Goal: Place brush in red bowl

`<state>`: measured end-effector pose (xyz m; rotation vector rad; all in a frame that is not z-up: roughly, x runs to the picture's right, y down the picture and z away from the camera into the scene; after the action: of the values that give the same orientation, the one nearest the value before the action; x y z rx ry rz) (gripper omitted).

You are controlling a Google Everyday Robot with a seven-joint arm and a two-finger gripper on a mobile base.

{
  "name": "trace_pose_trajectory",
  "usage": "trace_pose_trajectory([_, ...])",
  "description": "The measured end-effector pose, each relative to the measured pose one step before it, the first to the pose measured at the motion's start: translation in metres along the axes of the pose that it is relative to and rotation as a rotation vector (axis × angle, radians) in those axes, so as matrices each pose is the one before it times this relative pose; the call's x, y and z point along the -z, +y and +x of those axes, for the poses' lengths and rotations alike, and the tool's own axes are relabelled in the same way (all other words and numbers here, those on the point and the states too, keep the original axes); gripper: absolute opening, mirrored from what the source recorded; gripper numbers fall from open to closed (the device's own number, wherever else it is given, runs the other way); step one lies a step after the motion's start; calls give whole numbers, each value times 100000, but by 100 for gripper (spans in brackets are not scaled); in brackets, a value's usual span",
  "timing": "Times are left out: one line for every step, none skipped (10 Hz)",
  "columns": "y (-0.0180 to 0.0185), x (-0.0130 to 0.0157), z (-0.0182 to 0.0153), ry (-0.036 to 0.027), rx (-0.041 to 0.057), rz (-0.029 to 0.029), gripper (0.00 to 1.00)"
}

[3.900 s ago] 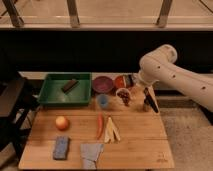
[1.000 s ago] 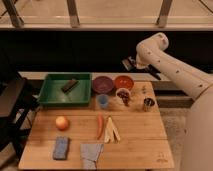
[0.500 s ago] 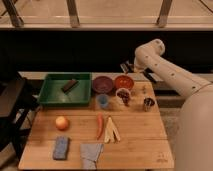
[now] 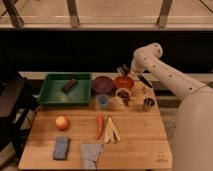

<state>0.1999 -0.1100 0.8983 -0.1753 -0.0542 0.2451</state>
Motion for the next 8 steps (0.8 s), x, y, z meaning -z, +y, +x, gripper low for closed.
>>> trace_pose_trajectory([417,-340,-279,-667,448,-1309,0])
trace_pose_trajectory([395,-294,-540,-1089,146,-1240,0])
trace_pose_trajectory([370,-337,-398,-752,65,-1051,0])
trace_pose_trajectory([343,-372,-327,-539,96,-928,0])
trace_pose_trajectory([238,-426,-236,-286,150,-771,0])
trace_pose_trajectory([58,-382,-225,-158,191,-495,0])
trace_pose_trajectory([-157,-788,-153,620,-13,-685,0])
trace_pose_trajectory([-716,-666,319,1395,-40,138,0])
